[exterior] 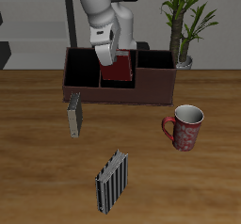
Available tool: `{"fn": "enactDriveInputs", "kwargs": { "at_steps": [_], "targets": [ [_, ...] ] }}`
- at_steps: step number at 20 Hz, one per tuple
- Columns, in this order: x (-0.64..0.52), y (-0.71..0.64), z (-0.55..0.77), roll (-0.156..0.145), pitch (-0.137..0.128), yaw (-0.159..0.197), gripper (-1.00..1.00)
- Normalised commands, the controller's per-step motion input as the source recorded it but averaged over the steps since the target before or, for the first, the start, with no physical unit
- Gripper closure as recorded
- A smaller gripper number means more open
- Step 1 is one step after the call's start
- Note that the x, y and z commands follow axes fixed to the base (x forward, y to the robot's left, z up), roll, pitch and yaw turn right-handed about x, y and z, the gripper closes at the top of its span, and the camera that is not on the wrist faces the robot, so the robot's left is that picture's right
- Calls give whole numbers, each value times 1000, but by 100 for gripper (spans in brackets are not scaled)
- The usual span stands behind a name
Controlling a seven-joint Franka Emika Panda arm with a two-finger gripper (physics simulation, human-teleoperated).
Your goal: Place the red book into the back desk caddy's front compartment
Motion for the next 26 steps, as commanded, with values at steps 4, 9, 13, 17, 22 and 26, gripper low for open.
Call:
{"fn": "enactDriveInputs", "kwargs": {
  "at_steps": [4,9,13,17,22,26],
  "targets": [
    [80,132,-215,-26,47,-5,100],
    [-18,62,-103,-3,26,10,100],
    [-44,86,-126,17,33,18,100],
    [23,13,-110,-1,21,16,100],
    [-40,31,-178,1,46,16,100],
    [-28,5,-178,-18,39,19,100]
  ]
}}
